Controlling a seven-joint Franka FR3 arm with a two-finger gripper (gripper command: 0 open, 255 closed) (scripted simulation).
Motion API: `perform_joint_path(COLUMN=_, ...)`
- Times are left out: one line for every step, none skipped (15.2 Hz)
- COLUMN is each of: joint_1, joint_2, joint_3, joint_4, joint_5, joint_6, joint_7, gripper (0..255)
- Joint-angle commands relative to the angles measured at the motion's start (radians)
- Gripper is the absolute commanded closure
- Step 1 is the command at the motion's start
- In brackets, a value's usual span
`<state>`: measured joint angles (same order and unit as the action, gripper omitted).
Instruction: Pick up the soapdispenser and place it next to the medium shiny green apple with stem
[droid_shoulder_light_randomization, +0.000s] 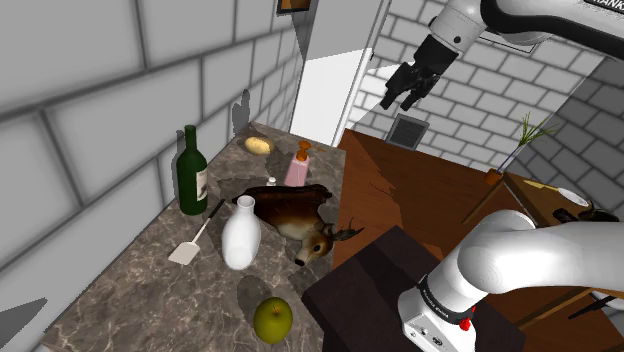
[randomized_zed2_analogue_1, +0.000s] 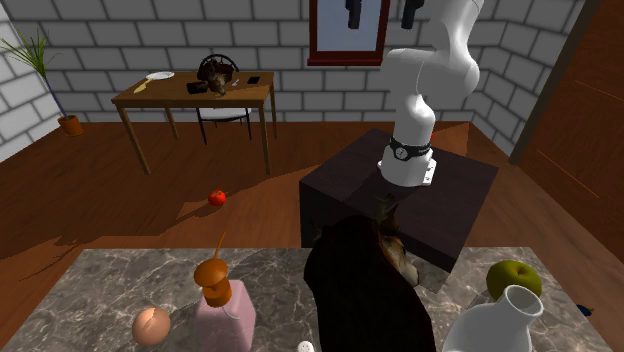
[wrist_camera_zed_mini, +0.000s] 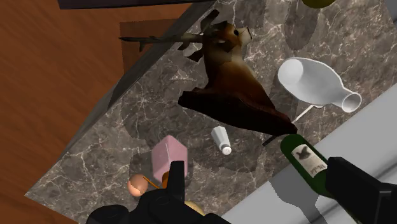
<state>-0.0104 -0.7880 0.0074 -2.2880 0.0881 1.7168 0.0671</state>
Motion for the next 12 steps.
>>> perform_joint_path(joint_1=0.0, joint_2=0.0, joint_3=0.0, joint_4=0.0, joint_5=0.0, joint_6=0.0, joint_7=0.0, gripper=0)
perform_joint_path(joint_1=-0.001, joint_2=0.025, joint_3=-0.004, joint_4=-0.007, joint_5=-0.002, joint_6=0.028, joint_7=-0.008, gripper=0)
perform_joint_path(joint_1=-0.001, joint_2=0.052, joint_3=-0.008, joint_4=-0.012, joint_5=-0.003, joint_6=0.056, joint_7=-0.017, gripper=0)
perform_joint_path(joint_1=-0.002, joint_2=0.079, joint_3=-0.013, joint_4=-0.016, joint_5=-0.005, joint_6=0.084, joint_7=-0.025, gripper=0)
perform_joint_path(joint_1=-0.003, joint_2=0.108, joint_3=-0.017, joint_4=-0.019, joint_5=-0.006, joint_6=0.111, joint_7=-0.033, gripper=0)
perform_joint_path(joint_1=-0.003, joint_2=0.137, joint_3=-0.021, joint_4=-0.021, joint_5=-0.007, joint_6=0.138, joint_7=-0.041, gripper=0)
perform_joint_path(joint_1=-0.003, joint_2=0.167, joint_3=-0.025, joint_4=-0.021, joint_5=-0.008, joint_6=0.164, joint_7=-0.05, gripper=0)
perform_joint_path(joint_1=-0.004, joint_2=0.198, joint_3=-0.029, joint_4=-0.02, joint_5=-0.008, joint_6=0.19, joint_7=-0.058, gripper=0)
perform_joint_path(joint_1=-0.004, joint_2=0.23, joint_3=-0.033, joint_4=-0.017, joint_5=-0.009, joint_6=0.216, joint_7=-0.066, gripper=0)
perform_joint_path(joint_1=-0.004, joint_2=0.262, joint_3=-0.037, joint_4=-0.014, joint_5=-0.009, joint_6=0.241, joint_7=-0.074, gripper=0)
perform_joint_path(joint_1=-0.005, joint_2=0.296, joint_3=-0.041, joint_4=-0.009, joint_5=-0.008, joint_6=0.265, joint_7=-0.083, gripper=0)
perform_joint_path(joint_1=-0.005, joint_2=0.329, joint_3=-0.045, joint_4=-0.002, joint_5=-0.008, joint_6=0.288, joint_7=-0.091, gripper=0)
